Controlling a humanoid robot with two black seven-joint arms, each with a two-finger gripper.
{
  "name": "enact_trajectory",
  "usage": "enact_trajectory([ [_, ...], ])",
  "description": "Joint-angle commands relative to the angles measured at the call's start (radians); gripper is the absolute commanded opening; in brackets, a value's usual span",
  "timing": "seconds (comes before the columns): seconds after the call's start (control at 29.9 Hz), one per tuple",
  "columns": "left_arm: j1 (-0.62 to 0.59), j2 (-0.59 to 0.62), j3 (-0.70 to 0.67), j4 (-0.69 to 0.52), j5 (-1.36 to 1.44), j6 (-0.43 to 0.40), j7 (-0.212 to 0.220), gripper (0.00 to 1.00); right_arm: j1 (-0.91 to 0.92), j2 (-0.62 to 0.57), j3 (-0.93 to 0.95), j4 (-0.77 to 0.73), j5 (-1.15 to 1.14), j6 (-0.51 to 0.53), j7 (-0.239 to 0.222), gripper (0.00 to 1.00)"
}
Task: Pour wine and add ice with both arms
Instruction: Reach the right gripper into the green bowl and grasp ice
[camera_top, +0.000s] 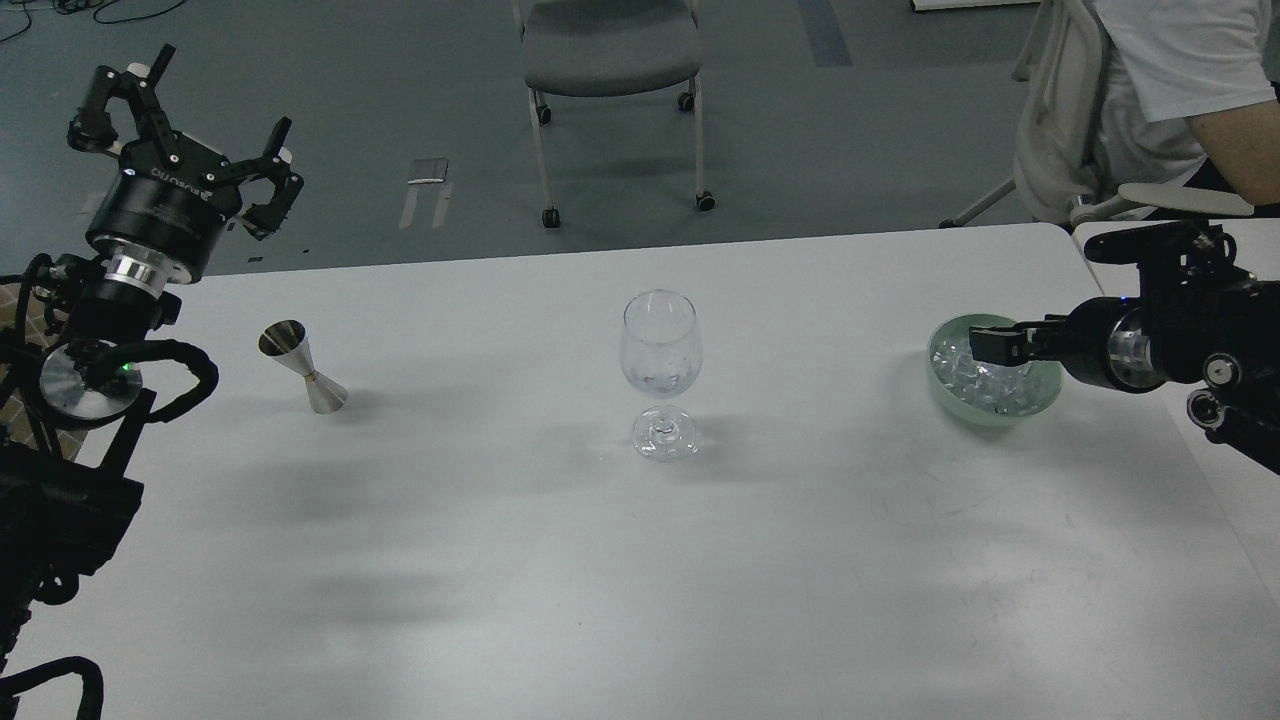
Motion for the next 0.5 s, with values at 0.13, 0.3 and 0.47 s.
enact_trajectory([
  [0.13,0.007,-0.002,-0.004,0.012,-0.003,-0.002,-0.007,0.98,-0.008,0.020,-0.002,0.009,-0.032,-0.001,-0.053,0.86],
  [0.3,0.015,-0.012,-0.045,0.043,-0.003,0.002,-0.005,0.98,-0.026,0.039,-0.003,0.003,-0.061,-0.001,-0.065,0.86],
  [0.47,0.016,-0.031,-0.051,0.058,-0.001,0.001,-0.005,0.98,-0.033,0.046,-0.003,0.003,-0.069,-0.001,-0.076,0.77],
])
